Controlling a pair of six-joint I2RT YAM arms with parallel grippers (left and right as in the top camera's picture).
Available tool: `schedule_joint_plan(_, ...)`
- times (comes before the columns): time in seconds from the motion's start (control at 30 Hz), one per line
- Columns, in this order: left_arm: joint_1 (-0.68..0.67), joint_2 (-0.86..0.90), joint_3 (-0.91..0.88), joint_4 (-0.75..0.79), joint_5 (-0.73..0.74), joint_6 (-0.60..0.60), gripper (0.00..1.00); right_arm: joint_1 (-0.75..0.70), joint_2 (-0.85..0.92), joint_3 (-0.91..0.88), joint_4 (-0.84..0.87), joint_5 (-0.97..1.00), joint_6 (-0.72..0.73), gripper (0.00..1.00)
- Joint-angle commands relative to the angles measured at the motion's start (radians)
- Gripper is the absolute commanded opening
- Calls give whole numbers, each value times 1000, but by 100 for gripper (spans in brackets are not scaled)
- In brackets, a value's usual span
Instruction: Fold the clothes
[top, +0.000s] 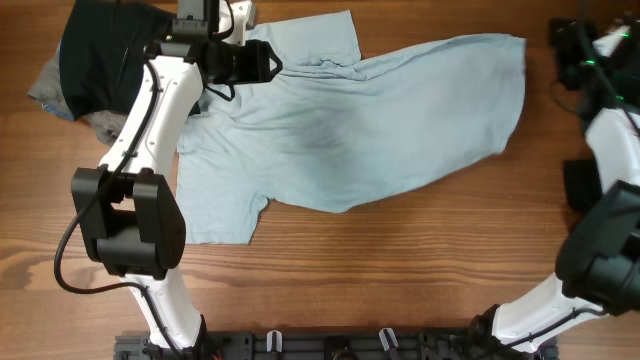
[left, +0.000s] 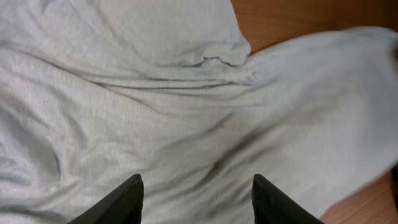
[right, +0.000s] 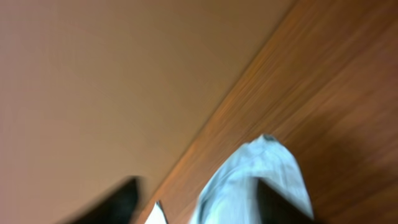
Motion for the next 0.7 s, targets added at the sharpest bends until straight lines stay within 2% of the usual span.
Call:
schedule_joint_plan(0.0,-4,-11,10,-23,-3,24,57,-54,-4,-7,-149,-74,-110,100)
schedule_joint_plan(0.13,-4,-11,10,-41,-3,24,63,-99,-4,-7,-405,-163,-294,100)
schedule_joint_plan(0.17,-4,-11,10,-54,-3,24,64,-109,-4,-7,-522,-181,-367,100)
schedule_joint_plan(0.3,-4,-11,10,-95,-2,24,65,-84,-3,-21,-848,-76,-515,100)
schedule_joint_plan(0.37,-4,-11,10,-111,-2,24,65,-55,-3,-46,-926,-6,-542,99)
schedule_joint_plan(0.43,-5,-11,10,-130,-2,24,63,-23,-3,-89,-942,50,-545,96)
schedule_joint_plan(0.5,-5,-11,10,-154,-1,24,62,7,-2,-142,-906,75,-534,84)
schedule_joint_plan(0.53,-6,-11,10,-176,-2,24,62,22,-2,-169,-876,79,-530,81)
schedule_joint_plan(0.6,-9,-11,10,-222,-2,27,62,48,-2,-221,-783,79,-526,73)
schedule_joint_plan(0.67,-16,-11,10,-276,-2,55,60,75,-2,-275,-645,79,-526,69)
